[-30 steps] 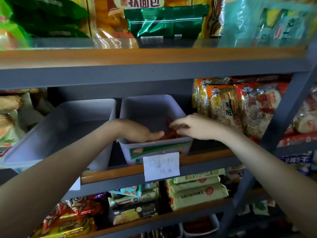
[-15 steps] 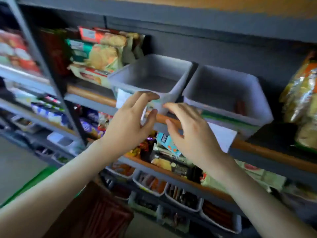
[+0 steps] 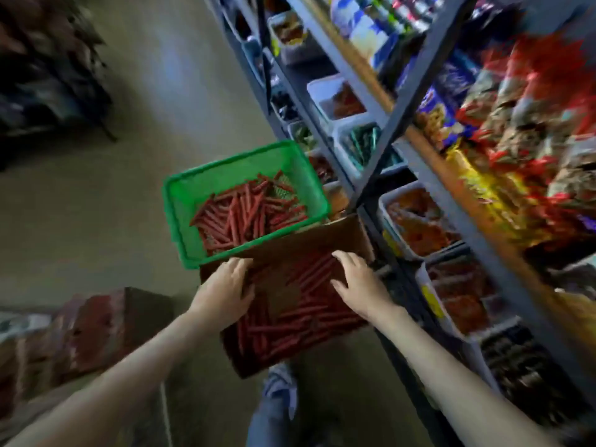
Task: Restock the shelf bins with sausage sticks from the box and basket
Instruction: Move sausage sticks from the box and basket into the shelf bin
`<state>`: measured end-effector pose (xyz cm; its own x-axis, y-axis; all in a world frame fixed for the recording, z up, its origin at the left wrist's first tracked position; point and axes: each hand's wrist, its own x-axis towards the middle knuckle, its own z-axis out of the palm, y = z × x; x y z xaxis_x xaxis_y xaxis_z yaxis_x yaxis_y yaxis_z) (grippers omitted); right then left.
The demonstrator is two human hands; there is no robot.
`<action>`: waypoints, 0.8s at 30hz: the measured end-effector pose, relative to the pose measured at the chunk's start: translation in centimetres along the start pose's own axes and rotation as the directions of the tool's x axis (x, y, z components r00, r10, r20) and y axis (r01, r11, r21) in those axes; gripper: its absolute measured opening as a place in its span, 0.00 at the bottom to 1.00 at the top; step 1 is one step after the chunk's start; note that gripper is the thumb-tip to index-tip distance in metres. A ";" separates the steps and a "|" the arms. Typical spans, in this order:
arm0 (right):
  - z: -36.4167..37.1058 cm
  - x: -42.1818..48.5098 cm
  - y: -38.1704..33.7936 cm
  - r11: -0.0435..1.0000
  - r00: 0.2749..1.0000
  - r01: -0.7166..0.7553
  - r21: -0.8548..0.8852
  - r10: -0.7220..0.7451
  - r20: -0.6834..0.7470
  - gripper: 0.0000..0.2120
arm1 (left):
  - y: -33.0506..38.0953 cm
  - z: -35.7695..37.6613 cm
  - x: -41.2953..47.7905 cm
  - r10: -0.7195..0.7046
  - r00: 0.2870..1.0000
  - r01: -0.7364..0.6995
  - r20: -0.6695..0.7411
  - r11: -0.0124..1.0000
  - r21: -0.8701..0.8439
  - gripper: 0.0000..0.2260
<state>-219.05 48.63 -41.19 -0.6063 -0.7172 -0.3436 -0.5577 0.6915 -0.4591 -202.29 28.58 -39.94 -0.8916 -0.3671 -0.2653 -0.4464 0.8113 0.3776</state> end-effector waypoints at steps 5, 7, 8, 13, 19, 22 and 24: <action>12.0 5.9 5.9 0.956 0.929 -0.057 -0.287 0.156 0.335 0.41 | -4.4 10.6 3.8 0.118 0.914 -0.212 0.389 0.954 0.210 0.30; 15.0 7.7 8.4 0.924 0.888 -0.019 -0.381 0.191 0.419 0.45 | -5.5 14.4 5.6 0.126 0.887 -0.261 0.444 0.930 0.259 0.34; 16.2 8.4 9.4 0.909 0.864 0.015 -0.417 0.198 0.463 0.46 | -5.9 15.9 6.5 0.122 0.877 -0.267 0.464 0.928 0.261 0.34; 18.8 11.0 11.6 0.847 0.832 0.182 -0.499 0.138 0.537 0.55 | -6.1 21.8 9.2 0.147 0.825 -0.313 0.546 0.922 0.226 0.41; 18.3 11.3 12.8 0.897 0.808 0.153 -0.413 0.127 0.576 0.29 | -6.0 23.7 9.9 0.271 0.802 -0.463 0.532 0.845 0.268 0.53; 17.3 10.5 12.5 0.937 0.878 0.106 -0.333 0.069 0.473 0.13 | -6.8 23.2 10.5 0.377 0.838 -0.475 0.395 0.860 0.186 0.51; 15.9 9.8 11.9 0.958 0.931 0.077 -0.275 0.030 0.365 0.07 | -6.2 21.9 10.7 0.436 0.840 -0.501 0.322 0.852 0.153 0.49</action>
<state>-222.56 48.43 -63.04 -0.3743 -0.6782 -0.6324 -0.7370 0.6315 -0.2411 -207.39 29.61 -64.49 -0.9190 0.1924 -0.3440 0.0783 0.9445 0.3189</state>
